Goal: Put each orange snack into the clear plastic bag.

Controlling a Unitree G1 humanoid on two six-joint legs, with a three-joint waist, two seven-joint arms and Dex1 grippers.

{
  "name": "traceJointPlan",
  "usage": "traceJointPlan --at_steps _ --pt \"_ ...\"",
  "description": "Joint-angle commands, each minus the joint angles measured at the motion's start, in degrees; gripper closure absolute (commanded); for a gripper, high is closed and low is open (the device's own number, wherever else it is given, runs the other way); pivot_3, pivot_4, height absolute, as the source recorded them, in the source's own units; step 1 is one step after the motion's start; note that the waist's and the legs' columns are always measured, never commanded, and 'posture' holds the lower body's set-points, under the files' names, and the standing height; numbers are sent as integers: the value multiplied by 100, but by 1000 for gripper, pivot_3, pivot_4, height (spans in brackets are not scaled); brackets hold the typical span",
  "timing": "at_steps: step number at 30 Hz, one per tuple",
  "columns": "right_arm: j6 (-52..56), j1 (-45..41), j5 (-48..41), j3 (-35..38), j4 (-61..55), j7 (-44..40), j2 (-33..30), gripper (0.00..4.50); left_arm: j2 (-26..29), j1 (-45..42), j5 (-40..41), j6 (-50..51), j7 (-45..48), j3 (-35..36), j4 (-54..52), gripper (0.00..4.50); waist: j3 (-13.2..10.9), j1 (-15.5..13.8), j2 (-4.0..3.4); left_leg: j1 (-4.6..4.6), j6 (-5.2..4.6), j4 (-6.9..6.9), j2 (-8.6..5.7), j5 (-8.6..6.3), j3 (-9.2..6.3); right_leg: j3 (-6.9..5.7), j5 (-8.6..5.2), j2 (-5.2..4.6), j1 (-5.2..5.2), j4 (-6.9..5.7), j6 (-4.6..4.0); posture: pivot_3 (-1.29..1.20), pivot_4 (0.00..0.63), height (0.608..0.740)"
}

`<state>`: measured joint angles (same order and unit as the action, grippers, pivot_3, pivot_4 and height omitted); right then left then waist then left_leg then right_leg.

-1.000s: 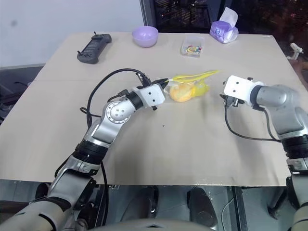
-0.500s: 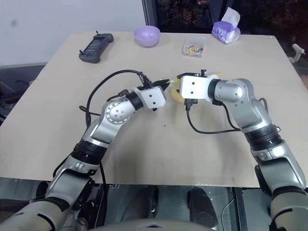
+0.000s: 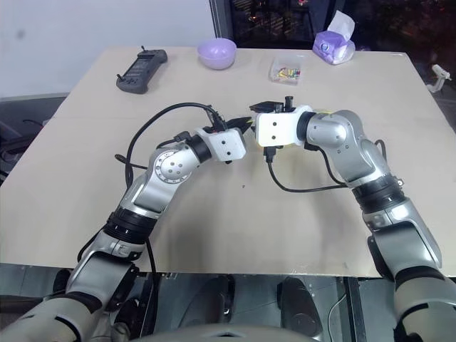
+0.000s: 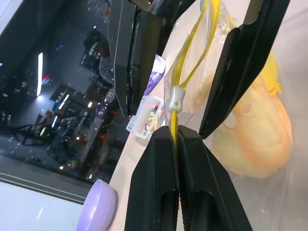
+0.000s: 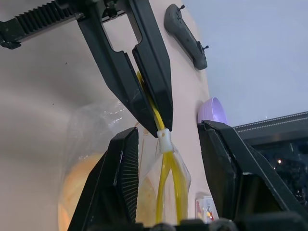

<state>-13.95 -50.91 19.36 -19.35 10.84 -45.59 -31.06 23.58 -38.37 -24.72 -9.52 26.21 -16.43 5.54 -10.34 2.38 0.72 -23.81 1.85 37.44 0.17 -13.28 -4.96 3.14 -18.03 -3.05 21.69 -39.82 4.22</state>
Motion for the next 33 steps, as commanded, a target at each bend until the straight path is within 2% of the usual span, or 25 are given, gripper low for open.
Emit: traceJointPlan --at_steps 1,3,5,7,8,9,20,33 --pt "-31 -155 -39 129 -202 37 -6 2375 -5 -31 -16 -28 -36 19 -194 4500 0 0 0 0 0 0 0 0 0 0 0 0 0 0 0 0 150 740" --pt "-25 -149 -43 136 -218 31 -12 2375 -16 -38 -22 -27 -41 6 -173 4500 0 0 0 0 0 0 0 0 0 0 0 0 0 0 0 0 150 740" --pt "-17 -138 -36 143 -233 38 -21 2760 -21 -33 -27 -26 -40 -3 -164 4500 0 0 0 0 0 0 0 0 0 0 0 0 0 0 0 0 150 740" --pt "-5 -132 -33 150 -248 44 -23 3723 -20 -27 -27 -26 -34 0 -169 4500 0 0 0 0 0 0 0 0 0 0 0 0 0 0 0 0 150 740" --pt "-2 -132 -36 157 -248 50 -21 3980 -19 -28 -27 -20 -33 0 -157 4500 0 0 0 0 0 0 0 0 0 0 0 0 0 0 0 0 150 740" --pt "5 -126 -40 160 -258 52 -19 4453 -15 -22 -26 -16 -32 -1 -151 4500 0 0 0 0 0 0 0 0 0 0 0 0 0 0 0 0 150 740" --pt "90 -113 -20 203 -300 97 -35 4486 14 28 -14 16 -15 11 -170 4500 0 0 0 0 0 0 0 0 0 0 0 0 0 0 0 0 150 740" --pt "416 -105 189 610 154 436 -623 4486 191 115 -264 199 -212 110 -39 4500 0 -4 0 0 0 0 0 0 1 1 0 0 0 0 0 0 150 740"
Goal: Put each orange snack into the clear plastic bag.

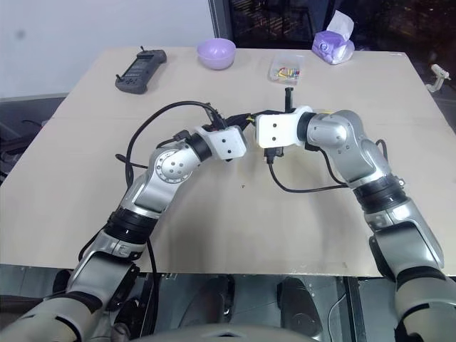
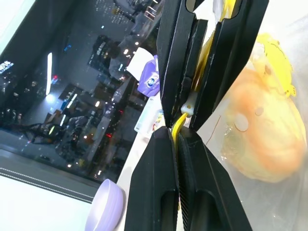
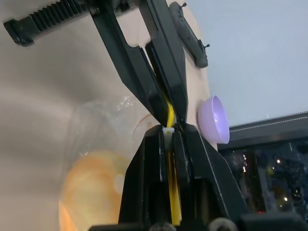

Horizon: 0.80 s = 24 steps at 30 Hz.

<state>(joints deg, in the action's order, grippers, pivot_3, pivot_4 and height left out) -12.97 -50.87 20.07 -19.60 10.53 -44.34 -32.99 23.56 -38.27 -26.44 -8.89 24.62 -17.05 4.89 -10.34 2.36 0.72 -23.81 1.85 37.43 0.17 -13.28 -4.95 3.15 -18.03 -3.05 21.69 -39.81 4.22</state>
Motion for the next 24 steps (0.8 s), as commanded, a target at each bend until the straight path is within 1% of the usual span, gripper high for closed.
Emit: traceJointPlan --at_steps 1,12,24 --pt "342 -101 121 649 214 343 -493 4486 200 99 -90 138 -60 170 28 4500 0 -1 0 -1 0 0 0 0 -2 -2 0 0 0 1 0 0 150 740" --pt "453 48 -2 674 253 445 -913 4486 234 -16 -128 138 -166 193 125 4500 0 1 0 -1 -1 0 0 0 0 0 0 0 0 0 0 0 150 740" --pt "590 208 70 671 697 726 -1547 4486 432 -301 -269 190 -795 454 353 4500 0 2 1 -1 -4 0 0 -2 1 1 0 0 0 2 0 0 150 740"
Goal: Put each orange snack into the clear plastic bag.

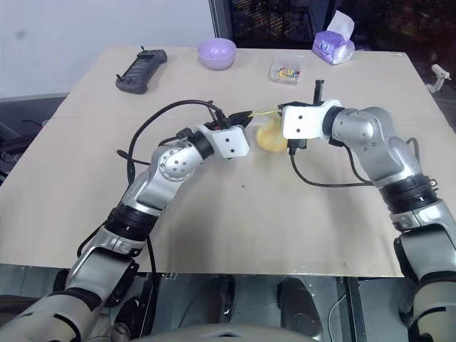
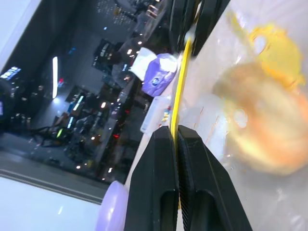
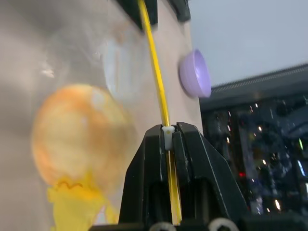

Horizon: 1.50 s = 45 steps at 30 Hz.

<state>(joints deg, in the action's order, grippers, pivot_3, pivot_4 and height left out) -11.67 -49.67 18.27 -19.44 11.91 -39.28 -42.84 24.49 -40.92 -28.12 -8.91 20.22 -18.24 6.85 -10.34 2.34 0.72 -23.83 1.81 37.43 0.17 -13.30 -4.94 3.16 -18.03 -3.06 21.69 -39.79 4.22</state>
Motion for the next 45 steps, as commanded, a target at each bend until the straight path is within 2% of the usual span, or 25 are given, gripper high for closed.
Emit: traceJointPlan --at_steps 1,10,16,28,32,34,35,39,40,41,45 --pt "478 105 247 663 597 245 -619 4486 352 -58 -99 182 -386 576 173 4500 0 6 0 0 0 0 0 0 1 1 0 0 0 0 0 0 150 740" --pt "600 229 223 695 744 373 -1018 4486 431 -140 -109 146 -597 564 259 4500 0 -25 0 -1 -11 -1 -1 -6 1 0 0 -1 0 1 0 0 150 740" --pt "636 315 253 809 689 281 -1069 4486 491 -213 -149 107 -708 596 384 4500 0 30 -1 4 -16 -4 1 -9 10 9 0 -1 1 1 0 0 150 740" --pt "757 409 139 938 500 145 -901 4486 367 -229 33 66 -583 586 456 4500 0 -1 0 1 -15 -4 0 -9 8 7 0 -2 1 2 0 0 150 740" --pt "820 332 166 949 783 317 -724 4486 156 -623 -32 -124 -697 456 982 4500 0 -8 0 1 -15 -3 0 -9 7 4 0 -2 0 1 0 0 150 740" --pt "842 102 270 1029 1067 720 -608 4486 47 -1021 -59 -273 -882 455 1404 4500 -1 -8 2 0 -15 -1 0 -8 6 3 0 -2 0 0 0 0 150 740" --pt "877 -44 296 1101 1200 923 -565 3737 -12 -1238 -11 -332 -960 498 1585 4500 -1 -5 1 -1 -15 1 -2 -8 6 3 0 -2 1 -1 0 0 150 740" --pt "850 -382 486 1211 1536 1508 -652 2101 -193 -1649 441 -640 -978 723 1731 4500 -2 -4 1 -7 4 -4 -3 3 8 5 0 -4 7 5 0 0 150 740" --pt "864 -363 471 1233 1532 1472 -696 1534 -234 -1590 664 -757 -823 752 1569 4500 -1 -2 1 -7 5 -9 -2 3 8 5 0 -5 7 9 0 0 150 740" --pt "932 -257 360 1259 1433 1268 -728 1157 -232 -1465 814 -860 -624 718 1357 4500 -1 -3 1 -7 5 -15 -2 3 9 6 -1 -6 8 15 0 0 150 740" --pt "1350 741 -664 1344 283 -207 -661 1157 -131 -563 1222 -816 173 550 317 4500 3 18 0 -7 5 -29 3 3 10 5 0 -5 -2 45 0 0 150 740"
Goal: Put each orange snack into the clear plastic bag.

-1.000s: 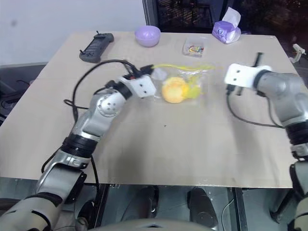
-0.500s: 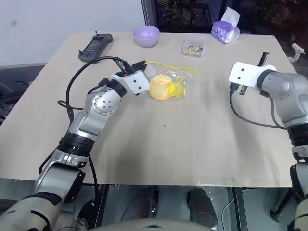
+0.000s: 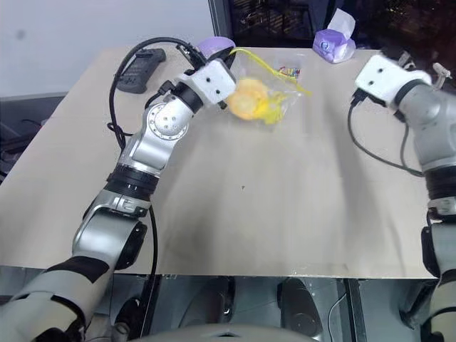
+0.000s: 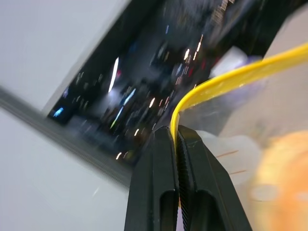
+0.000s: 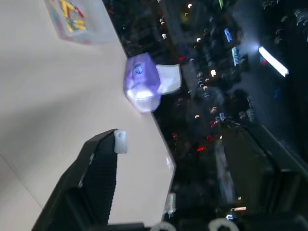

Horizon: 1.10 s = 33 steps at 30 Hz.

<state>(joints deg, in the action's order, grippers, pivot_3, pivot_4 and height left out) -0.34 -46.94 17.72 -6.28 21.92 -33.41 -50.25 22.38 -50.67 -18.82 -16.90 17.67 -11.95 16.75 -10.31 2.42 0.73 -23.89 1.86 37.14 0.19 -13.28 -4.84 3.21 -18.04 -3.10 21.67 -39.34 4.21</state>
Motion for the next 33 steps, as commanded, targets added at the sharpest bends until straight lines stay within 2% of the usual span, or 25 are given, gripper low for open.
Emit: traceJointPlan --at_steps 1,4,6,9,13,19,24,26,27,30,33 --pt "376 616 -779 64 -987 -913 181 1157 97 606 369 61 549 -68 -907 4500 0 23 0 1 0 4 1 0 1 1 0 0 -1 -2 0 0 150 740" --pt "857 1036 -945 -4 -1622 -1069 533 1157 256 1357 639 400 1149 -151 -1621 4500 -4 94 -3 0 -1 6 -1 -1 6 12 0 0 9 -18 0 0 150 740" --pt "1003 1352 -844 -140 -1783 -1174 566 1157 565 1972 784 600 1817 -378 -1940 4500 -3 92 -5 5 -2 19 -3 -1 5 13 0 0 10 -44 0 0 150 740" --pt "1152 1551 -925 -141 -1985 -1297 580 1157 838 2395 795 738 2152 -422 -2164 4500 -2 57 -6 23 -24 25 -2 -14 0 9 0 3 -6 -53 0 0 150 740" --pt "1219 1612 -984 -36 -2149 -1284 611 1157 1033 2565 698 728 2279 -344 -2190 4500 -2 -9 -7 19 -27 32 -2 -15 -10 -1 1 6 -5 -59 0 0 150 740" --pt "1506 2141 -1471 -20 -3031 -2118 203 1157 967 2521 561 753 2070 -311 -2053 4500 -2 -39 -6 7 -27 32 -2 -15 -13 -7 1 5 -4 -43 0 0 150 740" --pt "1709 2145 -1482 12 -3075 -1972 240 1157 959 2612 685 916 2284 -353 -2035 4500 -2 0 -6 16 -27 32 -1 -15 -9 -1 1 6 -5 -50 0 0 150 740" --pt "1701 2108 -1465 -10 -3033 -1929 263 1099 935 2644 762 959 2294 -303 -2046 3827 -2 -5 -6 17 -27 31 0 -15 -12 -5 1 9 -5 -53 0 0 150 740" --pt "1716 2095 -1486 -9 -3043 -1923 279 1099 916 2646 751 953 2249 -281 -2044 3709 -2 -7 -6 16 -27 31 0 -15 -12 -5 1 9 -5 -53 0 0 150 740" --pt "1723 2104 -1488 -8 -3026 -1923 263 1099 860 2765 1103 1393 2437 -206 -2264 2428 -2 -10 -6 14 -27 32 -1 -15 -11 -4 1 7 -5 -50 0 0 150 740" --pt "1724 2148 -1532 81 -2986 -1931 223 1099 923 2944 1774 2003 2869 -10 -2683 2428 -2 -2 -6 13 -27 32 0 -15 -11 -3 1 7 -4 -49 0 0 150 740"
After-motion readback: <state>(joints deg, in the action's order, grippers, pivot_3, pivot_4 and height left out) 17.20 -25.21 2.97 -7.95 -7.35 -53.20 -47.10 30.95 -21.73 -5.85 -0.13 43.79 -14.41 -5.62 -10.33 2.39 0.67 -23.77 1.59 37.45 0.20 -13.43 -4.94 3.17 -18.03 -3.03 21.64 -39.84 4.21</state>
